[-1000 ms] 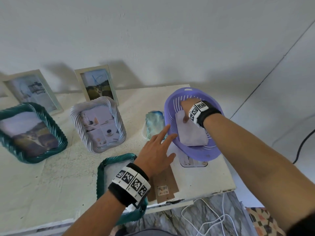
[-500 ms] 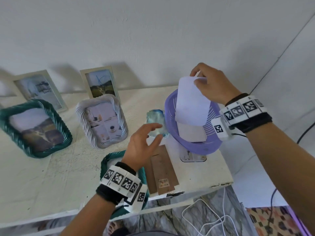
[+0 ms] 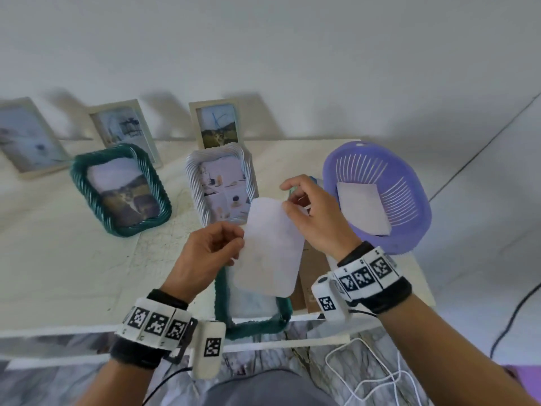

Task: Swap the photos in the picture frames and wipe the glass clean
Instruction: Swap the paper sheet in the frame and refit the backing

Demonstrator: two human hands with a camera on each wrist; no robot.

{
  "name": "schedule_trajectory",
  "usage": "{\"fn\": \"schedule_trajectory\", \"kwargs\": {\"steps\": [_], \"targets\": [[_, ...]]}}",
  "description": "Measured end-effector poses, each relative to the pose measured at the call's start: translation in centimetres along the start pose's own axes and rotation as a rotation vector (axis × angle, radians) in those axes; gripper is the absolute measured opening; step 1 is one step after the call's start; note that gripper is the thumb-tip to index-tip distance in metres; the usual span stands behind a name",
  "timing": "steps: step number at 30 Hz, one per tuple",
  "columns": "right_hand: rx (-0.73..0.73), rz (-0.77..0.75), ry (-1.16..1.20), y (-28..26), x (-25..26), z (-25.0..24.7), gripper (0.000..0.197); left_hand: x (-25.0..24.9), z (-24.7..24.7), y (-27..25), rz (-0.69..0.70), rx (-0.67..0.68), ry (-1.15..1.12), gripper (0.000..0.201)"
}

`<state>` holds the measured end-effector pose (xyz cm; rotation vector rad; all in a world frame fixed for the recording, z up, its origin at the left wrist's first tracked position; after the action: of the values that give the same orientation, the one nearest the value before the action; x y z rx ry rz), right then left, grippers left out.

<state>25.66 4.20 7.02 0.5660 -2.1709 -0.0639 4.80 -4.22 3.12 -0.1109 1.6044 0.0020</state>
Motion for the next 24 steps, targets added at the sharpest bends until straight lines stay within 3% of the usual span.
{"fn": "schedule_trajectory", "kwargs": {"steps": [2, 5, 11, 15, 24], "targets": [[-0.019, 0.096, 0.004, -0.4, -0.2, 2.2, 0.031, 0.9, -1.3, -0.4, -0.045, -0.073, -0.012, 0.009], [0.072, 0.237, 0.026, -1.6, -0.9, 4.8, 0.036, 2.5, -2.9, -0.9, -0.107, -0.149, 0.009, 0.008], [0.119, 0.325, 0.115, -4.4, -1.5, 7.7, 0.035, 5.8, -4.6, -2.1, -0.237, -0.195, 0.053, 0.007], [0.137, 0.313, 0.056, -6.2, -2.0, 8.5, 0.034, 6.8, -4.5, -3.0, -0.267, -0.173, 0.101, 0.008], [0.174, 0.225, -0.073, -7.5, -2.4, 8.1, 0.03, 7.2, -3.0, -3.6, -0.174, -0.113, 0.25, 0.019]]}}
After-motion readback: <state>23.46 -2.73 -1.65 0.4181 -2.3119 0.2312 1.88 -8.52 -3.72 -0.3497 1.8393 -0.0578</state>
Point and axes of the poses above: each hand's wrist, its own y-axis towards the middle knuckle, its own z-axis out of the palm, x = y × z, the point moved 1 cm from there along y, towards the middle knuckle, and after that the axes turned 7 degrees about -y, right-handed, at the moved point
